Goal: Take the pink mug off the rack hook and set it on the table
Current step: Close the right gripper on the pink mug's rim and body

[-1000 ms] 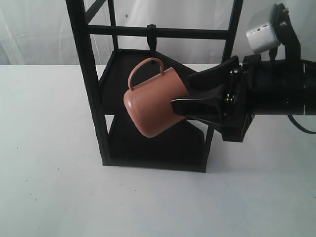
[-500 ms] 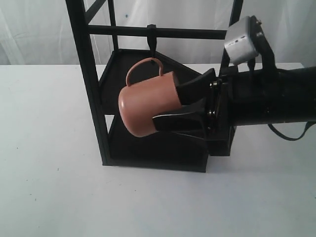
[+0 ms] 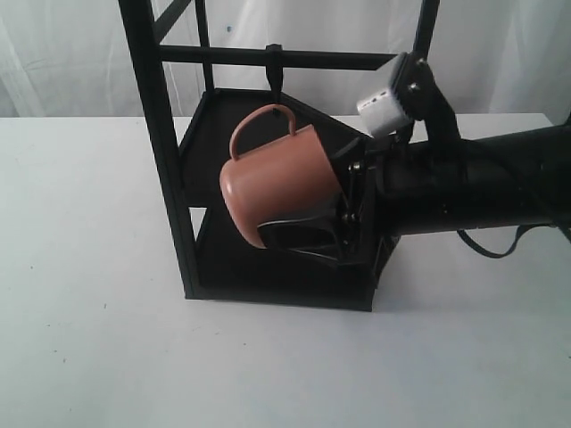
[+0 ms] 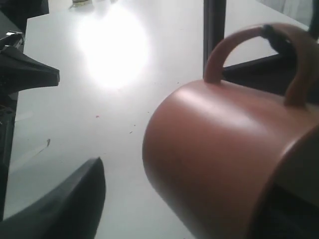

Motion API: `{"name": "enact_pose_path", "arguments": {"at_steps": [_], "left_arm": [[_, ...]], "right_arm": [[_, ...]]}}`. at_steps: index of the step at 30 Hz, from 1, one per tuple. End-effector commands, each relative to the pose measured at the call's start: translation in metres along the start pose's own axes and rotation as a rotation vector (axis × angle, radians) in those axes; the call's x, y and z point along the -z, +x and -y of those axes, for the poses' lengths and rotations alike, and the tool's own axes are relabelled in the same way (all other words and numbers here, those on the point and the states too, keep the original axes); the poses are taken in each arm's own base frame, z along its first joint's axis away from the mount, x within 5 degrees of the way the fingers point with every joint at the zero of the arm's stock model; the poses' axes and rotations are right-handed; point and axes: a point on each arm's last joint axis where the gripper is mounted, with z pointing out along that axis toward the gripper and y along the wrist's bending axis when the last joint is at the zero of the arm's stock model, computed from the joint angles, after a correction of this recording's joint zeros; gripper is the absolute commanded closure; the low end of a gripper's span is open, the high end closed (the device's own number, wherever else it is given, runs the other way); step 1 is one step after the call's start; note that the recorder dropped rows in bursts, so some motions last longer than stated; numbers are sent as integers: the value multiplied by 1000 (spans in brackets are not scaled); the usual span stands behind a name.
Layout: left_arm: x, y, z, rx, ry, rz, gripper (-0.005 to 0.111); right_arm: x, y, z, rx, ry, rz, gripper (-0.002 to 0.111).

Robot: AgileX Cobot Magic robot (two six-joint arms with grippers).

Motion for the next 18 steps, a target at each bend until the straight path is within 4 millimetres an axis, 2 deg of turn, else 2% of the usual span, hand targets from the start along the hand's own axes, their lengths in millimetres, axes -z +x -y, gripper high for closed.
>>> {"name": "enact_pose_path", "arguments": {"at_steps": [1,5,9,13,18], "left_arm": [[0,1,0,1,-1,0,107],[0,1,0,1,-1,0,107],[0,1,0,1,-1,0,107],[0,1,0,1,-1,0,107],[0,1,0,1,-1,0,107]], "right_arm": [[-8,-3,1,19,9,0,51],[-9,-2,4,20,47,-12,64],[-8,-4,5,24,53,-10,89],[-8,-5,5,58,51,-5,108],[-8,-6,5,63,48,6,108]]}}
